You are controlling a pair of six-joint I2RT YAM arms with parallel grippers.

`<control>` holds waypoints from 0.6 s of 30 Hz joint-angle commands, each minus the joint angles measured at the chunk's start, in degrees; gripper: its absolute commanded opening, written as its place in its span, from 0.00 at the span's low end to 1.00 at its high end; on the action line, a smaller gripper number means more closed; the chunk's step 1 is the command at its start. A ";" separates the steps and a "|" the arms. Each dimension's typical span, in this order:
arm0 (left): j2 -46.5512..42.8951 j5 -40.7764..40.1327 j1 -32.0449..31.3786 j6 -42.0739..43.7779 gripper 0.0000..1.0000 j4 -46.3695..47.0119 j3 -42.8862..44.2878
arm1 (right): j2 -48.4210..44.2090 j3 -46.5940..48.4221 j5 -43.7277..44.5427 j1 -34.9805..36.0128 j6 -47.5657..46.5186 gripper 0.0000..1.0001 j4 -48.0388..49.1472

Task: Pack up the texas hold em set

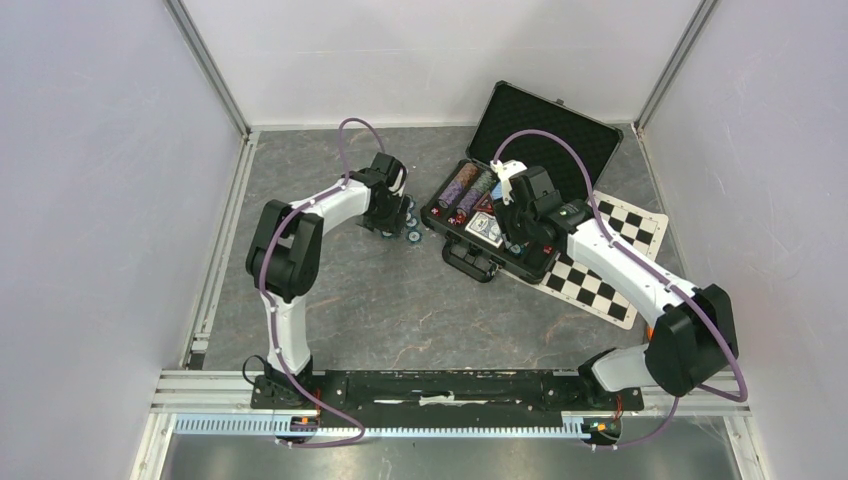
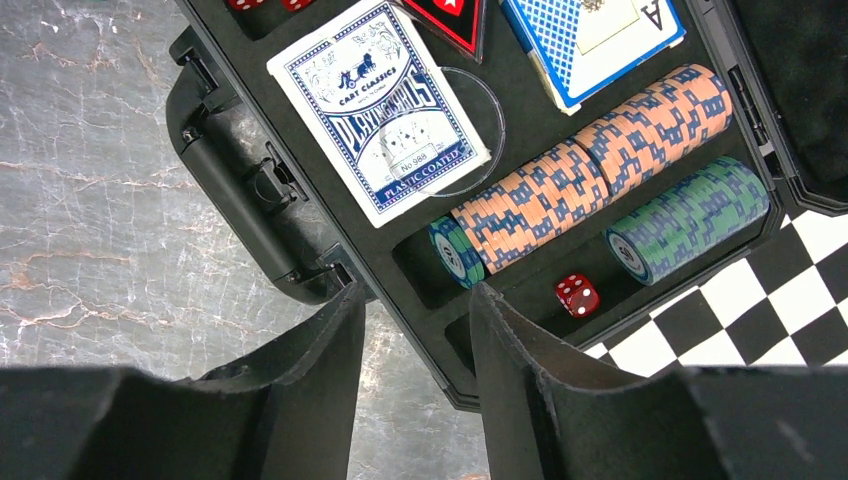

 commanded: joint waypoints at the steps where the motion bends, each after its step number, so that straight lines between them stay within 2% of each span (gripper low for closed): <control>1: 1.80 -1.00 -0.13 1.78 0.72 1.92 1.34 | -2.02 2.23 -0.79 -0.08 1.17 0.48 0.58; 11: 4.22 1.32 0.19 -0.64 0.55 -2.37 3.33 | -2.11 2.25 -0.67 -0.08 1.22 0.48 0.57; 15: 2.49 1.29 0.17 -0.79 0.50 -2.38 2.09 | -1.90 2.54 -1.22 -0.08 1.42 0.47 0.67; 18: 1.31 0.58 0.22 -0.33 0.52 -2.96 2.02 | -1.72 3.03 -1.68 -0.08 1.49 0.47 0.85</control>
